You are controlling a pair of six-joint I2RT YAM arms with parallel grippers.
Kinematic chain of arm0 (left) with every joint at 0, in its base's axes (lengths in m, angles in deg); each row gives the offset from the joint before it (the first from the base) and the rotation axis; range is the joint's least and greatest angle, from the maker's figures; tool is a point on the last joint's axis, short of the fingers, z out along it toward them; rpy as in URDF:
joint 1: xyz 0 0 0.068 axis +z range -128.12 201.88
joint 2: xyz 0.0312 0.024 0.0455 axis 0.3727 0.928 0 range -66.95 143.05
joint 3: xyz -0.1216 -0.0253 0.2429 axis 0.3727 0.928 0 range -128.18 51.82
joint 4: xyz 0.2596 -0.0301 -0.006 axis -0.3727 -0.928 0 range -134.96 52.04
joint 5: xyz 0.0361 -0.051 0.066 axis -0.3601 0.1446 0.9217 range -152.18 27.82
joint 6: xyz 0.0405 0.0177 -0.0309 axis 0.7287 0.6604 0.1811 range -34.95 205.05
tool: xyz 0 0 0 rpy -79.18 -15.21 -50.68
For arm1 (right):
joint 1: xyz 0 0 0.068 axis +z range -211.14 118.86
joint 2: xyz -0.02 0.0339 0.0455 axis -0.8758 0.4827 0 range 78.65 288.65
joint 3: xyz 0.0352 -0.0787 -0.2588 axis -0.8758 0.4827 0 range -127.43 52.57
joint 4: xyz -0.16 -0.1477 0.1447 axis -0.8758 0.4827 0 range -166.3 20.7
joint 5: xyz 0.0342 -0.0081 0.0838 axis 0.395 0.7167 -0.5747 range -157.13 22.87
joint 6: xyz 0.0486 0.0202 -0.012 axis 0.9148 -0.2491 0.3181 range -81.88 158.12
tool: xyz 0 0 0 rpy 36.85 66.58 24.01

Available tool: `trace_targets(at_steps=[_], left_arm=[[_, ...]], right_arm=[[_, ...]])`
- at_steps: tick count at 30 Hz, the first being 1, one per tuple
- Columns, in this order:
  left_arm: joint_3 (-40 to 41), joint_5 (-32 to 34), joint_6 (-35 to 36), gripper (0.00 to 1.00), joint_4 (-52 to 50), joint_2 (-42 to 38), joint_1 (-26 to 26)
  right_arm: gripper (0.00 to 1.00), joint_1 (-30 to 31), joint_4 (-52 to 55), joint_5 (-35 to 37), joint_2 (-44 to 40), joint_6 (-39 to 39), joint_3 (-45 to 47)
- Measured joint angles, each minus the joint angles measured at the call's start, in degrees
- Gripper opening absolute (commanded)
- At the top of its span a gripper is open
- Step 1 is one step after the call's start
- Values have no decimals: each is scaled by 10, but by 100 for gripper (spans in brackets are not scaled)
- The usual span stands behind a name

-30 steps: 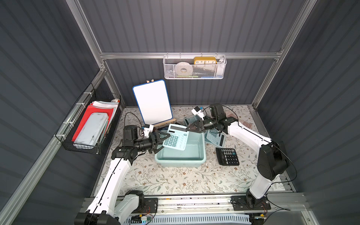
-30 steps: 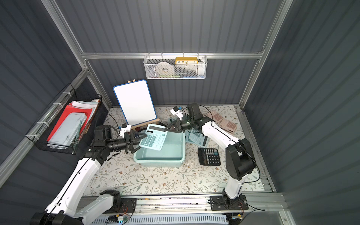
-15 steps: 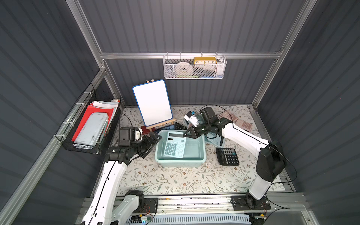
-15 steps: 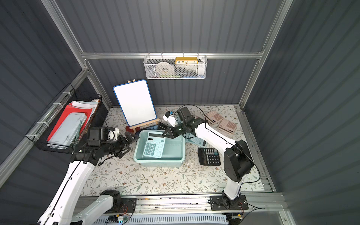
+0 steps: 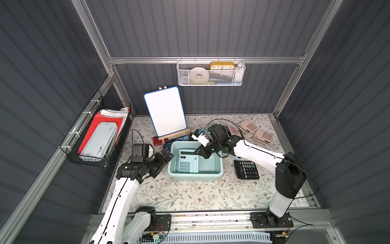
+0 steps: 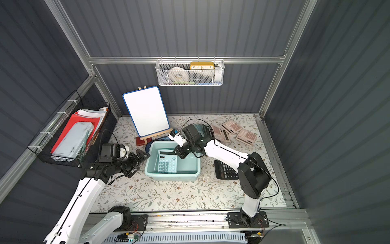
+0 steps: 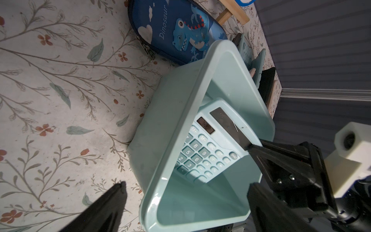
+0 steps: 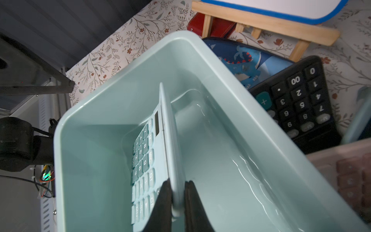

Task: Put the calculator in the storage box
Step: Place the calculator in the storage box.

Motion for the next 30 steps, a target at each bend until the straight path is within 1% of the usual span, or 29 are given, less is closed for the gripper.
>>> trace_targets(at_steps=[6,12,17,21,26,30], left_arm=[[6,-12,0,99,19,10,0],[27,-26,6,99,35,22,0],[42,-33,7,99,41,25,0],[42,-36,7,99,48,27,0],[42,-49,9,99,50,28,0],[42,-55,9,99,53,28,0]], right_arm=[[0,14,-37,20,36,9,23],[0,26,-54,35,44,14,22],[7,28,-55,47,49,20,19],[8,30,-54,64,49,32,19],[5,31,-55,81,49,60,19],[5,31,-58,97,49,97,19]])
